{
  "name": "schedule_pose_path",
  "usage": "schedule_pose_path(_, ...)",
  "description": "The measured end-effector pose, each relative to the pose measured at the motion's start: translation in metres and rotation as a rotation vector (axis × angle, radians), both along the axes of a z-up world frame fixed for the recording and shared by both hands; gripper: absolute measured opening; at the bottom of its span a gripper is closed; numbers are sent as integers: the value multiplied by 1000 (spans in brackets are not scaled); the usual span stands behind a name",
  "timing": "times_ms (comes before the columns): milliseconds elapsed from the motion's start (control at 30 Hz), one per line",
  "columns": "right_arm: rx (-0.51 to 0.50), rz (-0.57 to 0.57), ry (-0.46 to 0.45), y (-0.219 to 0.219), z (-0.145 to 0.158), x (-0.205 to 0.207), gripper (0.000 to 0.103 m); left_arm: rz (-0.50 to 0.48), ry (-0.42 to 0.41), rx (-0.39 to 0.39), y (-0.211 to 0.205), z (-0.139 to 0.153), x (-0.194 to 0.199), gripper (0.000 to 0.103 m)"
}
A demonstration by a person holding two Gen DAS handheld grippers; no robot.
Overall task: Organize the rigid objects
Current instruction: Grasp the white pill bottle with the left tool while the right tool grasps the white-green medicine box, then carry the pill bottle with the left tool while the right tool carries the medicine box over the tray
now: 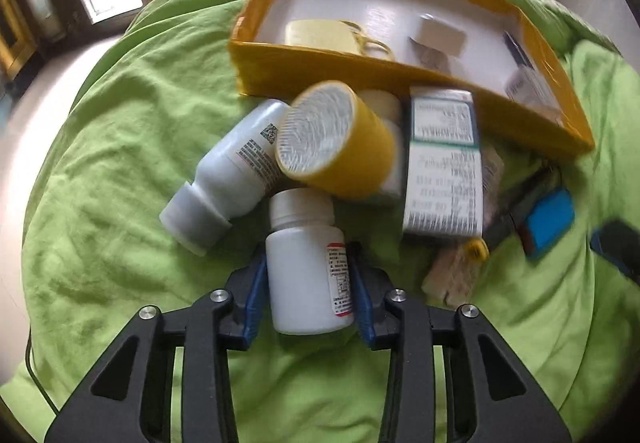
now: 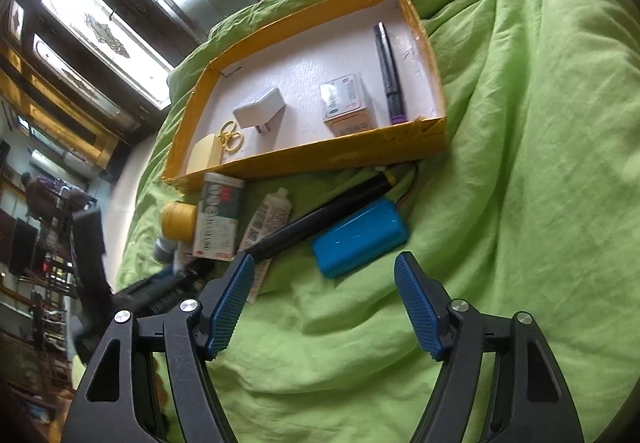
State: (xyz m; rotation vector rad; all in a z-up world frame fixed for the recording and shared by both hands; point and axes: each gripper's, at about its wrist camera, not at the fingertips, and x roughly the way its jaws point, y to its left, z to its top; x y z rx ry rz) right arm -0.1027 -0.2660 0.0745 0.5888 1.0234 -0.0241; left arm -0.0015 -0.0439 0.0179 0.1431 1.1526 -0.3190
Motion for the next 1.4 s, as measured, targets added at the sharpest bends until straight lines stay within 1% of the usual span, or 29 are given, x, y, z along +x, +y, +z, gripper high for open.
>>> schedule_pose_path(67,73,30,4,6,-2,11,57,-13,19,-23,8,3,-6,33)
schedule_pose_path(133,126,56,4,14,-3,23,56,-9,22,-28,18,6,-12,33)
schedule_pose_path(267,209,142,14,40,-9,55,56,26,28,-42,38,5,-22,33)
schedule_pose_path(467,233,157,72,66,-38,93,56,21,2,-23,36,1,-27,33)
schedule_pose_path(533,239,161,70,70,-46,98,56,26,-4,-32,38,1,-27,33)
schedule_pose_path(567,244,170,60,72,-47,100,54,28,-5,-35,38,1,-27,33)
schedule_pose_path(667,229,182,58,73,-48,98,40,26,-16,-34,37,3,-30,33)
schedule_pose_path(767,241,168,49,70,-49,88,36,18,-36,-18,32,4,-29,33)
schedule_pose_path(867,223,164,34,71,-41,78,34,7,-75,-12,27,10,-36,33)
schedule_pose_path(1000,152,181,10,73,-30,68,33,7,-128,5,25,19,-43,33)
schedule_pose_path(1067,121,183,-2,73,-25,63,33,11,-151,0,26,25,-48,33)
schedule_pose_path(1267,84,186,-31,77,-13,48,33,23,-201,-33,31,40,-64,33)
schedule_pose_path(1400,61,177,-55,77,-6,38,33,30,-230,-42,33,45,-65,33)
